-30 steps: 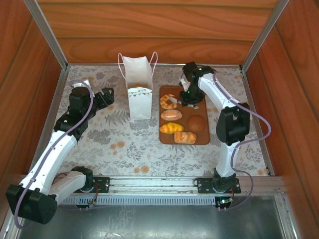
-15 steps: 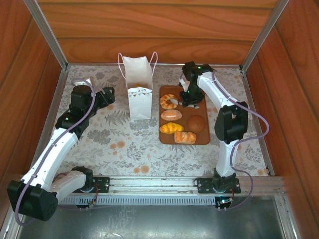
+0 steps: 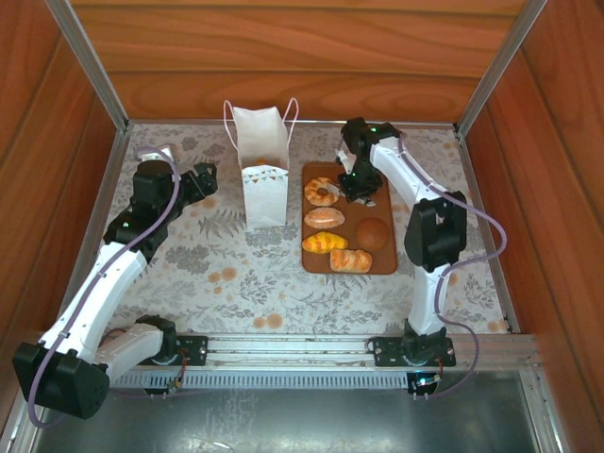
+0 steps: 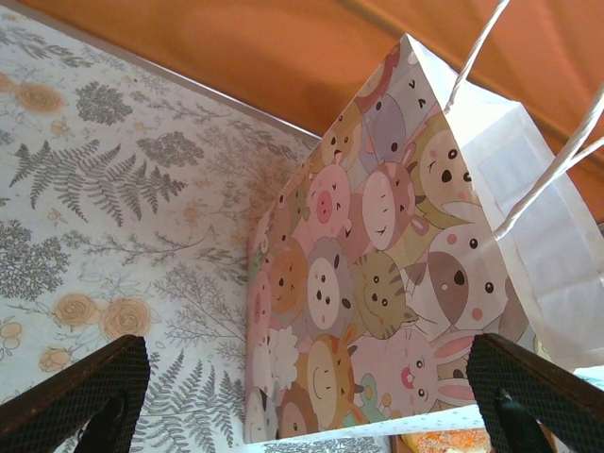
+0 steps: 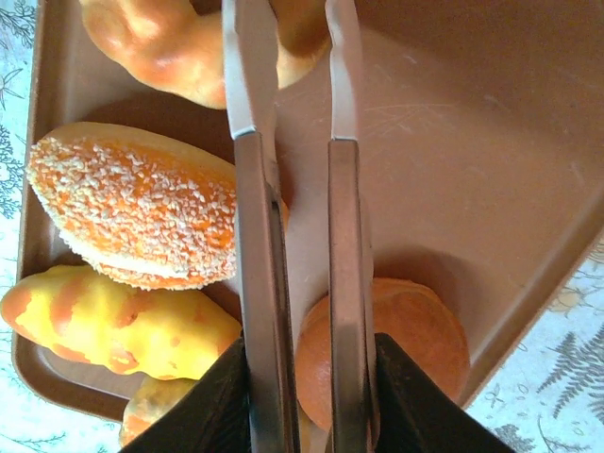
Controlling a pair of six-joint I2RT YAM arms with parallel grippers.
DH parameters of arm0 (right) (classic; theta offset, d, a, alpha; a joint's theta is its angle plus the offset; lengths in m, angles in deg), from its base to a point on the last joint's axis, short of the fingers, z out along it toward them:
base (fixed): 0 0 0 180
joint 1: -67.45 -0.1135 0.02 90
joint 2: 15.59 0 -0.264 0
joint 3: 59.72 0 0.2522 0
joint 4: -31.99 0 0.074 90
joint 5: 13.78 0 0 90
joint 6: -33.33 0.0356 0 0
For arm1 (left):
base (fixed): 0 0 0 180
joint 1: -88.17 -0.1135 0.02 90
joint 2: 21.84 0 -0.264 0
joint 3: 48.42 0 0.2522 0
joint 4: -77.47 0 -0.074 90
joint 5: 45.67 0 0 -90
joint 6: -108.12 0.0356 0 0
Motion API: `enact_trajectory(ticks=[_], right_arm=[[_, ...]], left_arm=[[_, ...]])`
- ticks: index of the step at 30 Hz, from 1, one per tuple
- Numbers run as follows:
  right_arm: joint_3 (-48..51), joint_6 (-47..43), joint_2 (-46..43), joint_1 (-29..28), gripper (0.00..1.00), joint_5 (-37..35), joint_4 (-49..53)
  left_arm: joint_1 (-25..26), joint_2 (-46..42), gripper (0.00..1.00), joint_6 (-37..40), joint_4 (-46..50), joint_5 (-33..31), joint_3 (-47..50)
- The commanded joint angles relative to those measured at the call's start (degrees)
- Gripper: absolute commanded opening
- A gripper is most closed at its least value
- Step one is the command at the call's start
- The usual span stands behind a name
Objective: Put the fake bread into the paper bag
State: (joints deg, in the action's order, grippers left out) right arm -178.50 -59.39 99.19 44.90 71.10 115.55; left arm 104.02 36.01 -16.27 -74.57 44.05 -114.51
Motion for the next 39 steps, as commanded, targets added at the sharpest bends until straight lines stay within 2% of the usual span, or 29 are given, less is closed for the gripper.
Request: enact_trajectory(ticks=[1,9,16,25,34,39], right_arm=[[1.2,0.9,-5.9,-0.4,0.3,-2.6,-0.7],[4.1,2.0,-14.8,-0.7,0.29,-4.4,-0.2],[3.9,2.1,-24.7,-1.4,0.28,-6.6,0.9],[0.5,3.2,-35.0,-3.5,0.28,-2.1,-1.7],[-6.2,2.7,-35.9,-8.4,0.28,4.3,-6.7],[-10.1,3.6,-32.3,-11.8,0.28,7.9,-10.8]], left_arm=[[-0.3,-0.5,0.92,-0.3,-0.7,0.7,-2.8],[-0.3,0.7,0.92,-3.2,-1.1,5.3,-6.5],[0.1,6.5,0.91,-7.2,-4.8,12.2,-10.4],[1.6,15.3,0.88,-11.7,-10.4,12.1,-14.0],[1.9,21.7,0.76,-14.0,-11.1,13.0,-16.8],[2.2,23.4,0.62,-15.1,-11.2,13.1,-16.6]])
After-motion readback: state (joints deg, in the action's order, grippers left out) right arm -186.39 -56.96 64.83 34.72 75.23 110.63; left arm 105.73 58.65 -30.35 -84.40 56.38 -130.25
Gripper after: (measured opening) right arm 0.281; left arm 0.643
